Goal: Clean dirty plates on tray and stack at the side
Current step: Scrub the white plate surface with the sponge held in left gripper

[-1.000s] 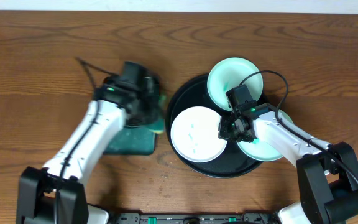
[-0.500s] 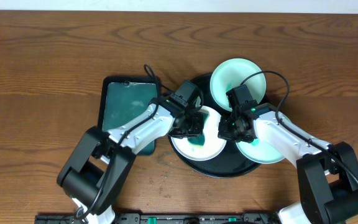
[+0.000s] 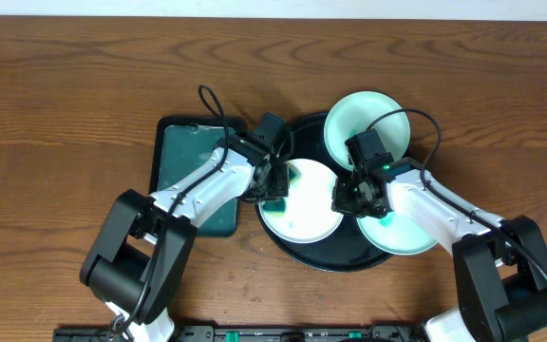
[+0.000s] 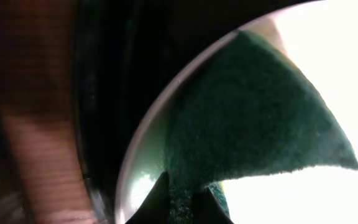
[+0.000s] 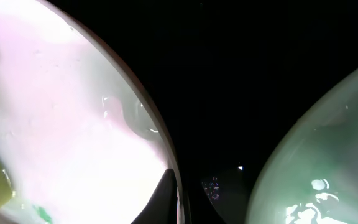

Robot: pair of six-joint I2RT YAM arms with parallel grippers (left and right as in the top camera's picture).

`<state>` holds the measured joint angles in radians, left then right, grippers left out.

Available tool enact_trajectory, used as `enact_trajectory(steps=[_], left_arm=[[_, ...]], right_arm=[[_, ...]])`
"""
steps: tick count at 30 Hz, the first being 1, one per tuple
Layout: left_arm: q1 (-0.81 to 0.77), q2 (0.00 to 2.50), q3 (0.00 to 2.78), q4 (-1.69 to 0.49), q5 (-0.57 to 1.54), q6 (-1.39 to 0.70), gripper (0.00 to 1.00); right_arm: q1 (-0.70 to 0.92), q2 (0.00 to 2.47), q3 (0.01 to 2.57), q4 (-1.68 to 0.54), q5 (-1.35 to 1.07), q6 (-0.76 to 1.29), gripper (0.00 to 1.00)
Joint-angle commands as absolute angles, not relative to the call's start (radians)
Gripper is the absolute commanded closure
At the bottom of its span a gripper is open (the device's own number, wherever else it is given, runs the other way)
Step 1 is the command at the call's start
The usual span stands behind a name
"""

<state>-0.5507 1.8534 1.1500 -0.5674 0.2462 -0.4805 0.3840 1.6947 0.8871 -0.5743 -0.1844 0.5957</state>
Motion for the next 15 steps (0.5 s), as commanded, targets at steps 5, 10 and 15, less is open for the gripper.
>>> enact_trajectory(steps=[5,10,15], left_arm=[[-0.629,1.898,1.117,-0.355,0.606,-0.474,0.93],[-0.700,1.932,1.117,-0.356,0.630,-0.504,0.93],[-0.706,1.935,1.117,-0.503,0.474,-0.551,0.93]], right_arm=[[0.381,1.730,0.876,-0.572,-0.137,0.617,0.99],[0.381,1.730,0.876,-0.577,-0.140,0.617,0.99],[0.381,1.730,0.876,-0.585,-0.141,0.617,0.99]])
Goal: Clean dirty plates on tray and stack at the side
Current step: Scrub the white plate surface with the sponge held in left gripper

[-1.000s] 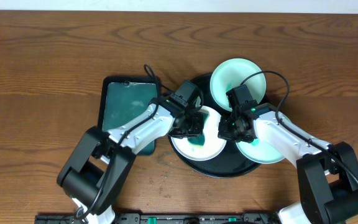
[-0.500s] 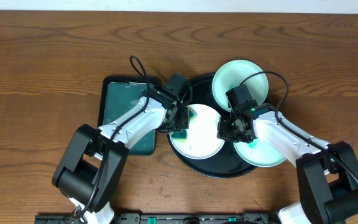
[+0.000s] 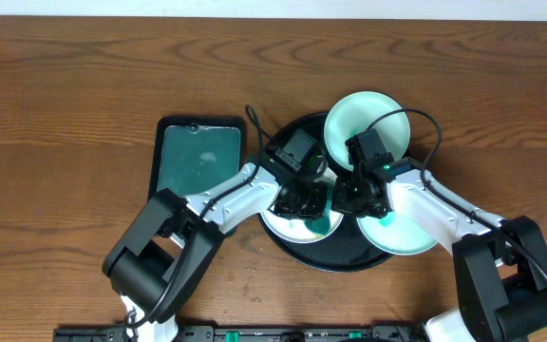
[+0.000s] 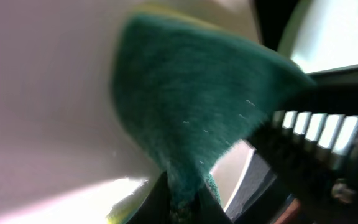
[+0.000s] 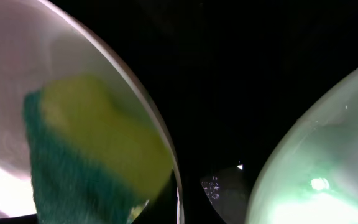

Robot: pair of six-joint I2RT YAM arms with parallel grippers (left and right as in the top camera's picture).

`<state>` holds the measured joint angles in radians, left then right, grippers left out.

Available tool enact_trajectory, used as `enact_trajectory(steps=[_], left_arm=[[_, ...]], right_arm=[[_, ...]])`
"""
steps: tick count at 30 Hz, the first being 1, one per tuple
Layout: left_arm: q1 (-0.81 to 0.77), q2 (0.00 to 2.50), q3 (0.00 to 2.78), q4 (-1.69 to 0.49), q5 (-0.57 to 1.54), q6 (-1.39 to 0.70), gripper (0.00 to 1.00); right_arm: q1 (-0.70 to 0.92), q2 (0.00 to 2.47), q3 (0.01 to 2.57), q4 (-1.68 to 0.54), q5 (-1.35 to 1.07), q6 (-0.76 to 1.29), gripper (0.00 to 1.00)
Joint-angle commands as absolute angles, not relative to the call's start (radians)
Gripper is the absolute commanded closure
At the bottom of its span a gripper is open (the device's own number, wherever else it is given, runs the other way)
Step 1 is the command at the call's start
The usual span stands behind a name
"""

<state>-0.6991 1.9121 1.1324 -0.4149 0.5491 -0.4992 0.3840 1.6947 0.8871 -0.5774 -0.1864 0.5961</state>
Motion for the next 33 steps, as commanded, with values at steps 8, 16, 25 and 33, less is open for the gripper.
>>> enact_trajectory(steps=[8,16,25,33], left_arm=[[-0.694,1.914,1.135,-0.753,-0.023,-0.604,0.93],[-0.688,1.898,1.211,-0.837,-0.308,-0.523,0.93],[-0.654,1.898,1.246,-0.715,-0.117,-0.483,0.93],[-0.682,2.001,1.242,-0.430,0.540,-0.468,0.93]], right_arm=[[0.381,1.730,0.876,-0.587,-0.140,0.617,0.99],[0.381,1.730,0.876,-0.587,-0.140,0.617,0.99],[0.381,1.730,0.876,-0.595,-0.139,0.616,0.99],[0.381,1.730,0.876,-0.595,-0.140,0.616,0.99]])
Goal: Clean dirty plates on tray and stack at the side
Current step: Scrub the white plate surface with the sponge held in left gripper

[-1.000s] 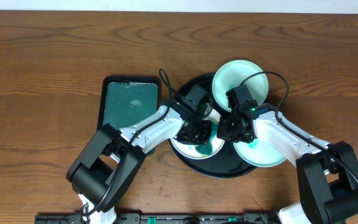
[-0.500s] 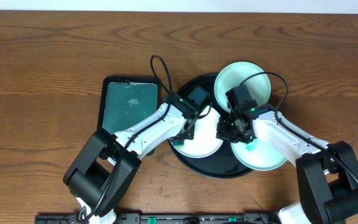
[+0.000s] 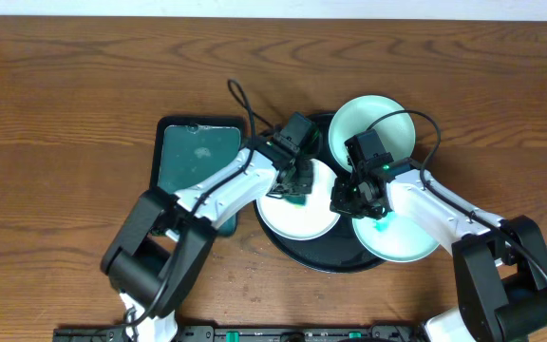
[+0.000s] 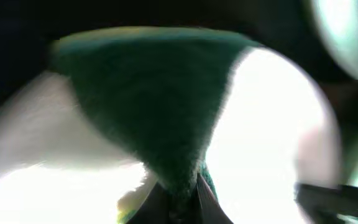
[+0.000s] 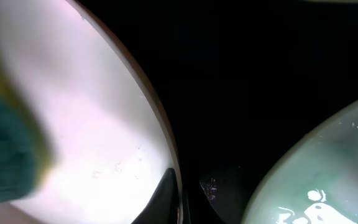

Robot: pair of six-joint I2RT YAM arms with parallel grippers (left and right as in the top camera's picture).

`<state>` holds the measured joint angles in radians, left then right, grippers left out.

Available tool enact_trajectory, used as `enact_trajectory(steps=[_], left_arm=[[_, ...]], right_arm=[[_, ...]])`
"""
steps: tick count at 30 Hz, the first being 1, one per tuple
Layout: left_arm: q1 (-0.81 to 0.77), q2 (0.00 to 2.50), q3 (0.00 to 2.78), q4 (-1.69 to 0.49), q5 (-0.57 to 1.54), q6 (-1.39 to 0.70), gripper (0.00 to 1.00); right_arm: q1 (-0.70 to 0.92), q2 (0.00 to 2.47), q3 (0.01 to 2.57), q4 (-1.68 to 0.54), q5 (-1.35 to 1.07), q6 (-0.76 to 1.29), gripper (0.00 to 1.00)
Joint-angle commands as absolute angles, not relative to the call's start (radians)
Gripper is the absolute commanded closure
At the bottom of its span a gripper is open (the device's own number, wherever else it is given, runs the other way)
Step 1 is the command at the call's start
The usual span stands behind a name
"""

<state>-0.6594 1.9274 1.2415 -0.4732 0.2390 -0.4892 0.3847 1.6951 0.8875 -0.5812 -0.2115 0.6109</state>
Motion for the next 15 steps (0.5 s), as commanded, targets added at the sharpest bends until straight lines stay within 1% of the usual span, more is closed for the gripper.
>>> enact_trajectory(steps=[1,3,11,13,15], left_arm=[[-0.690,2.021,1.242,-0.418,0.589,-0.468,0.93],[-0.701,2.048,1.242,-0.415,0.650,-0.468,0.93],[-0.743,2.036,1.242,-0.418,0.715,-0.464,0.93],[-0.752,2.037,1.242,-0.443,0.706,-0.458,0.93],[-0.756,2.037,1.242,-0.498,0.646,-0.456,0.93]], right_arm=[[0.381,1.730,0.876,-0.595,-0.140,0.617,0.99],[0.381,1.730,0.876,-0.598,-0.140,0.616,0.99],[0.381,1.730,0.876,-0.602,-0.140,0.616,0.99],[0.382,1.730,0.876,-0.602,-0.140,0.617,0.99],[0.381,1.730,0.876,-0.602,-0.140,0.617,0.99]])
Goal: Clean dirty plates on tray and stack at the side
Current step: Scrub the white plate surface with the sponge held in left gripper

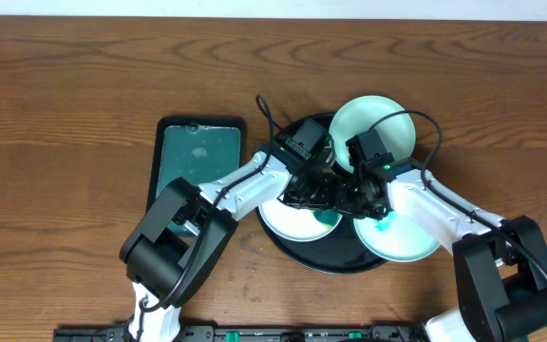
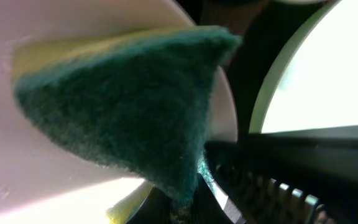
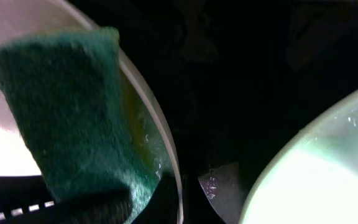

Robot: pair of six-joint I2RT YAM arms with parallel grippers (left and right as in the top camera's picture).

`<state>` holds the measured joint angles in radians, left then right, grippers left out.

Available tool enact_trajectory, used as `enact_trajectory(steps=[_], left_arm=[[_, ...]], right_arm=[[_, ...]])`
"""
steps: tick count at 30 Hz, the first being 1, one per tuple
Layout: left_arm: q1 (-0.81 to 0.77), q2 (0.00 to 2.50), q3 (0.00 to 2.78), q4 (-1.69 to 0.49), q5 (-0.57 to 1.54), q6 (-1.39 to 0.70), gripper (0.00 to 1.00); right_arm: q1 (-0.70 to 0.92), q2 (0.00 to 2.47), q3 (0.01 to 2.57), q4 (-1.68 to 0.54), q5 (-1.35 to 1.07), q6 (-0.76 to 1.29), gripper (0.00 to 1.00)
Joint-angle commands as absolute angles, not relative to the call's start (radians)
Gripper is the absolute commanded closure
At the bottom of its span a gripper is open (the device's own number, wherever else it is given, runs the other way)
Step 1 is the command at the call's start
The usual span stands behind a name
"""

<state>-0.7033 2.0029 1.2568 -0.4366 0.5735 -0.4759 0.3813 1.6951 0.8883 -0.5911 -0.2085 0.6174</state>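
A white plate [image 1: 292, 223] lies on the round black tray [image 1: 335, 258], and its rim [image 3: 164, 144] sits between the fingers of my right gripper [image 3: 183, 198], which is shut on it. My left gripper [image 2: 182, 202] is shut on a green and yellow sponge [image 2: 126, 115]. The sponge [image 1: 325, 215] presses on the plate's right edge, right beside the right gripper [image 1: 357, 201]. In the right wrist view the sponge [image 3: 73, 118] covers the plate's near side. A pale green plate [image 1: 368, 125] lies at the tray's back, and another [image 1: 402, 239] at its right.
A dark rectangular tray [image 1: 196, 161] with drops of water lies on the wooden table [image 1: 65, 114] left of the round tray. Both arms cross closely over the round tray. The right gripper's ridged finger [image 2: 278, 180] fills the left wrist view's lower right.
The left gripper has moved the sponge from the white plate's upper left part to its right edge, against the right gripper. The right gripper holds the rim as before.
The sponge was first on the white plate's left edge, then on its lower right near the right gripper, then on its upper left, and now on its right edge. The right gripper stayed shut on the plate's rim at every moment.
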Motion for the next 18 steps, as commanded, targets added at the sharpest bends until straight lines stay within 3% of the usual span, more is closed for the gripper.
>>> enact_trajectory(steps=[1,8,18], left_arm=[[-0.756,2.037,1.242,-0.536,0.599,-0.458,0.93],[-0.738,2.023,1.242,-0.780,0.087,-0.583,0.93],[-0.703,2.008,1.250,-0.825,-0.404,-0.540,0.93]], right_arm=[[0.381,1.730,0.876,-0.602,-0.140,0.617,0.99],[0.381,1.730,0.876,-0.601,-0.140,0.617,0.99],[0.381,1.730,0.876,-0.605,-0.140,0.616,0.99]])
